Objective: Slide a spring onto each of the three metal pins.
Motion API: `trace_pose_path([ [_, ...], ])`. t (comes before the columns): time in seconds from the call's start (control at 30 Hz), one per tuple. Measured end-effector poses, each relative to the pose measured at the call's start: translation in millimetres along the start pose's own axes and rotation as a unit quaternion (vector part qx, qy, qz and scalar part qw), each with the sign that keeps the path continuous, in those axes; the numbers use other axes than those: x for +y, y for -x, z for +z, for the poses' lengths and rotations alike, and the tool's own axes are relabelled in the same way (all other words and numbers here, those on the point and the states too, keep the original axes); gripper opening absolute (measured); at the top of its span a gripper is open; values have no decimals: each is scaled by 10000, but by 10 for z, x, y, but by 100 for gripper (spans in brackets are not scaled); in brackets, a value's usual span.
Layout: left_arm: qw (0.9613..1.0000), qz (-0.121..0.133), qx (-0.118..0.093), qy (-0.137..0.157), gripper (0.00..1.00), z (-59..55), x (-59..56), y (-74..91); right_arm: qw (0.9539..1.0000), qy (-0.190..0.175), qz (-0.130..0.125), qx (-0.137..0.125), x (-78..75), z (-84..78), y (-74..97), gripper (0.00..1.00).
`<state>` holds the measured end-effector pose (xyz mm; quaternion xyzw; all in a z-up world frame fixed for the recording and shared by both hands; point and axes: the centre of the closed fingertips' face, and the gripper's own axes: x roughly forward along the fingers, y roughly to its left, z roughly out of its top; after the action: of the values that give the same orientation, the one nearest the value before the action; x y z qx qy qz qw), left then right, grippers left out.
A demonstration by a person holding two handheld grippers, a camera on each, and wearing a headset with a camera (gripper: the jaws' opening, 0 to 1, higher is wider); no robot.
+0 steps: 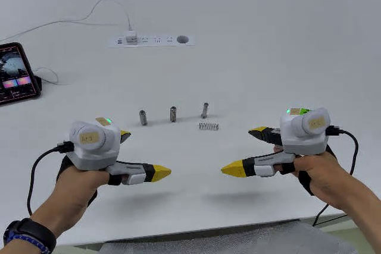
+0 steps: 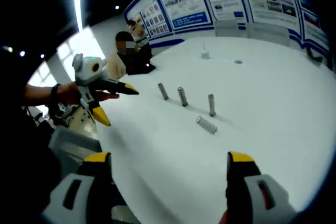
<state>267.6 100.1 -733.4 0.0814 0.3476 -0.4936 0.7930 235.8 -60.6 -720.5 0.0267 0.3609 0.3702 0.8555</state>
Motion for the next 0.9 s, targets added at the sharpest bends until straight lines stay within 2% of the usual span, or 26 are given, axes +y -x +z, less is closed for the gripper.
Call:
trace_pose_path([
  [0.13, 9999, -113, 77, -94, 90, -19, -41, -81, 10000, 17, 29, -21, 12, 16, 28, 92],
  [0.47, 9988, -307, 163, -344, 88, 124, -132, -254, 10000, 24, 24, 22, 8, -11, 67, 92],
  [0.9, 9947, -551, 304, -811, 84, 303, -231, -507, 9999, 104, 58, 7, 11, 15, 76, 89],
])
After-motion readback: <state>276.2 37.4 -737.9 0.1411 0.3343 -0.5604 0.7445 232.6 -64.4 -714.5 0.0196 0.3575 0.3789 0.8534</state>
